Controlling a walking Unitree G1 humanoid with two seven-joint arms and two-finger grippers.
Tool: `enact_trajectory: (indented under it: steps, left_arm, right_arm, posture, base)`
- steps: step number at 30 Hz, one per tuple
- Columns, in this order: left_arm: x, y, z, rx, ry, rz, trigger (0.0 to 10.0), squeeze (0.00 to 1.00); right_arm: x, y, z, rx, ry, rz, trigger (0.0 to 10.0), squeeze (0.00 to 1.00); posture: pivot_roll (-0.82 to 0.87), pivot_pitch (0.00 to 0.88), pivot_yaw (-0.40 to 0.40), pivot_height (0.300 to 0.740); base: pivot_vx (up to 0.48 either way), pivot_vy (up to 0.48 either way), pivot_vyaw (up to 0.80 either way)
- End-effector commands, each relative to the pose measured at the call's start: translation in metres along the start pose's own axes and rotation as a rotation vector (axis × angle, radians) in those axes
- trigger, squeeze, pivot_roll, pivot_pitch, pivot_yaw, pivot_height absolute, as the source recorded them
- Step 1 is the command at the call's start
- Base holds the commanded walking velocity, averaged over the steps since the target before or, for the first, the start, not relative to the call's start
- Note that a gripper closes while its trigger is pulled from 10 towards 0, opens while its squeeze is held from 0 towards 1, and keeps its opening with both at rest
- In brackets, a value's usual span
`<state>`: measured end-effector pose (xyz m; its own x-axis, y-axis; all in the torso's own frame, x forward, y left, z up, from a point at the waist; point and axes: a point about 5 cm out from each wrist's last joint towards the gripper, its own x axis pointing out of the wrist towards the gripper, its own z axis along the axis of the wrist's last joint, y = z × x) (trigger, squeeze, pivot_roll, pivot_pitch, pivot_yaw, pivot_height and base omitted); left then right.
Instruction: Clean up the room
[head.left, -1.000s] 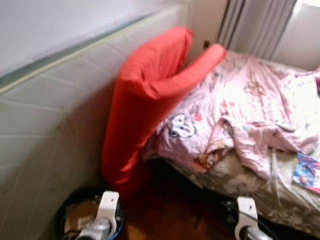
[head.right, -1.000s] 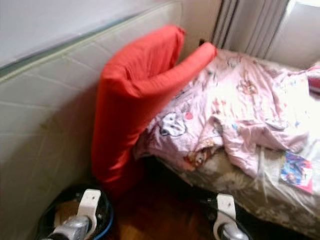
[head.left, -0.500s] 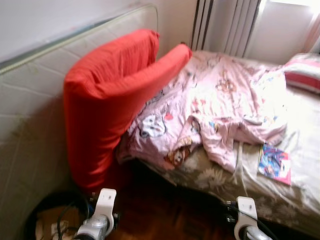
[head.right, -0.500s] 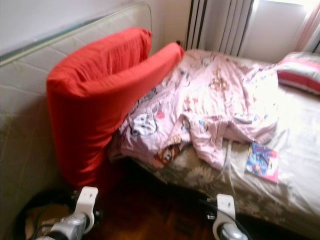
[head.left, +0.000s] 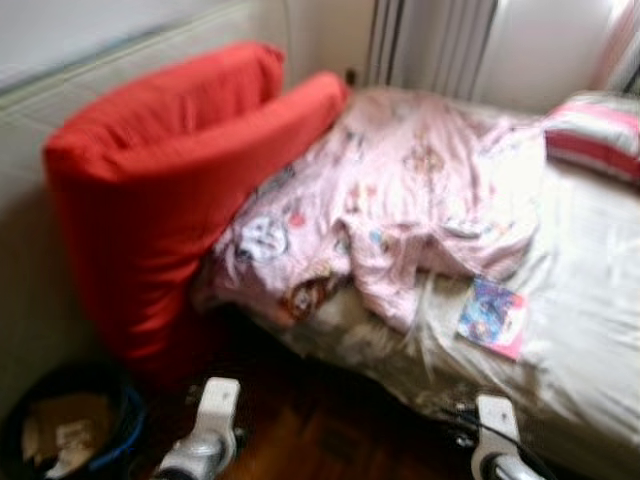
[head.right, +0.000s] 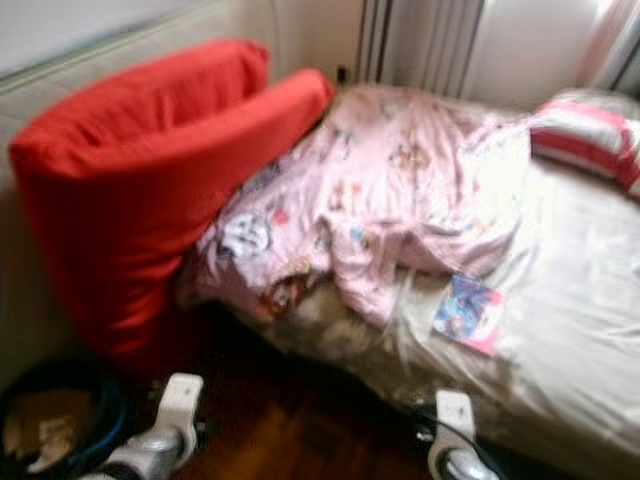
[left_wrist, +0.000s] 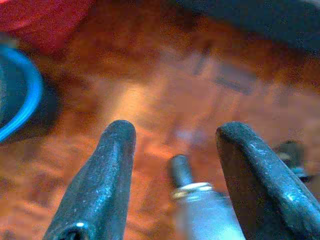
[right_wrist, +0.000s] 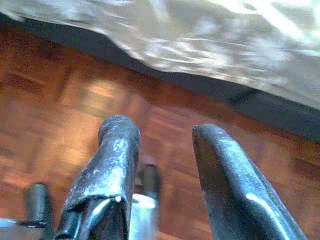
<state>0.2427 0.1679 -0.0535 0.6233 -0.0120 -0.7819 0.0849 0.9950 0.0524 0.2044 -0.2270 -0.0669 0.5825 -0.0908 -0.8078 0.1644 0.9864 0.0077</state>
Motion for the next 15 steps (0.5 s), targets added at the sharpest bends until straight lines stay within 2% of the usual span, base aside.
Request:
enact_trajectory:
  steps: [1, 3, 15]
  left_arm:
    - [-0.0007, 0.008, -0.0013, 0.016, 0.009, 0.015, 10.0, 0.0]
    - [-0.0007, 0.0081, -0.0014, 0.016, 0.009, 0.015, 10.0, 0.0]
    - [-0.0007, 0.008, -0.0023, 0.002, 0.016, 0.018, 10.0, 0.0]
  right_arm:
    - [0.0009, 0.0053, 0.0034, 0.021, -0.016, 0.009, 10.0, 0.0]
    - [0.0009, 0.0053, 0.0035, 0.023, -0.018, 0.008, 10.0, 0.0]
    - [0.0009, 0.0055, 0.0037, 0.025, -0.021, 0.008, 10.0, 0.0]
  posture:
    - [-0.07, 0.0, -0.014, 0.74]
    - [-0.07, 0.0, -0.014, 0.74]
    - [-0.07, 0.0, -0.017, 0.74]
  base:
    - [0.0, -0.364, 0.0]
    - [0.0, -0.311, 0.0]
    - [0.0, 0.0, 0.0]
